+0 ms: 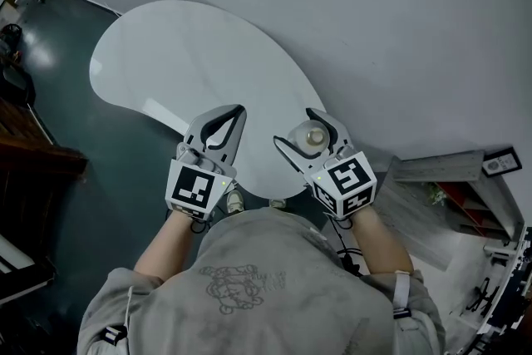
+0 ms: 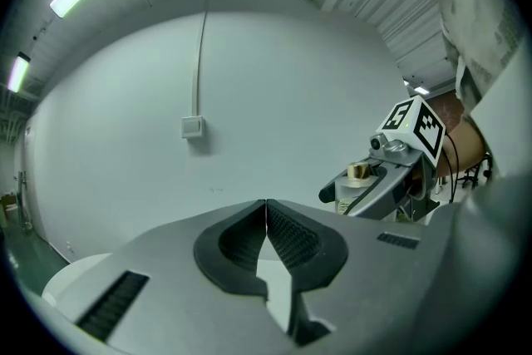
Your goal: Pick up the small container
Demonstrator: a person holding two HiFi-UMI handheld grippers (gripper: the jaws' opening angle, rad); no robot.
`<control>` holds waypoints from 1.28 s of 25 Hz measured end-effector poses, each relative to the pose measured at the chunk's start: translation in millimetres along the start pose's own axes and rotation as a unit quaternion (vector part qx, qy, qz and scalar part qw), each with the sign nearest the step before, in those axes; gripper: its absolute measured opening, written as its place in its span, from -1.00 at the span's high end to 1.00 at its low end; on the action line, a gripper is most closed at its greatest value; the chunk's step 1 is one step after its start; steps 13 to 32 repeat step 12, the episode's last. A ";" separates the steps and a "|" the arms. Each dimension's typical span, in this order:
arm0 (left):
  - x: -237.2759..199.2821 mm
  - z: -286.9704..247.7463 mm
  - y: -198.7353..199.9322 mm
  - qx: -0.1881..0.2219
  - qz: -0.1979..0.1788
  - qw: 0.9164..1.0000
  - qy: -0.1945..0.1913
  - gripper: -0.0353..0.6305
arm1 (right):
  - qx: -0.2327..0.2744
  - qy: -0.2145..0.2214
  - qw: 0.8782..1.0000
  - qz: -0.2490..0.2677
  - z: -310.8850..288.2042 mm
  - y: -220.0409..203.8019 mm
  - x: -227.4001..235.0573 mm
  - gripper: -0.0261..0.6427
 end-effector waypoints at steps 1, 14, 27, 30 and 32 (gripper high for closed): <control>0.4 1.0 0.0 -0.001 0.000 1.000 -0.001 0.84 | -0.001 -0.001 1.000 -0.001 0.8 -0.9 -1.1 -0.08; 6.0 0.7 -2.8 -0.012 -0.015 1.000 -0.015 0.84 | -0.002 -0.006 1.000 -0.001 2.9 -3.2 0.0 -0.08; 6.0 0.7 -2.8 -0.012 -0.015 1.000 -0.015 0.84 | -0.002 -0.006 1.000 -0.001 2.9 -3.2 0.0 -0.08; 6.0 0.7 -2.8 -0.012 -0.015 1.000 -0.015 0.84 | -0.002 -0.006 1.000 -0.001 2.9 -3.2 0.0 -0.08; 6.0 0.7 -2.8 -0.012 -0.015 1.000 -0.015 0.84 | -0.002 -0.006 1.000 -0.001 2.9 -3.2 0.0 -0.08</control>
Point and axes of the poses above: the fingertips, and each gripper's own axes: z backward along the fingers, x to its right, y out of its top, the point moved 6 cm from there along z, backward along the fingers, and after that the axes turned 15 degrees about x, right-handed, at the moved point
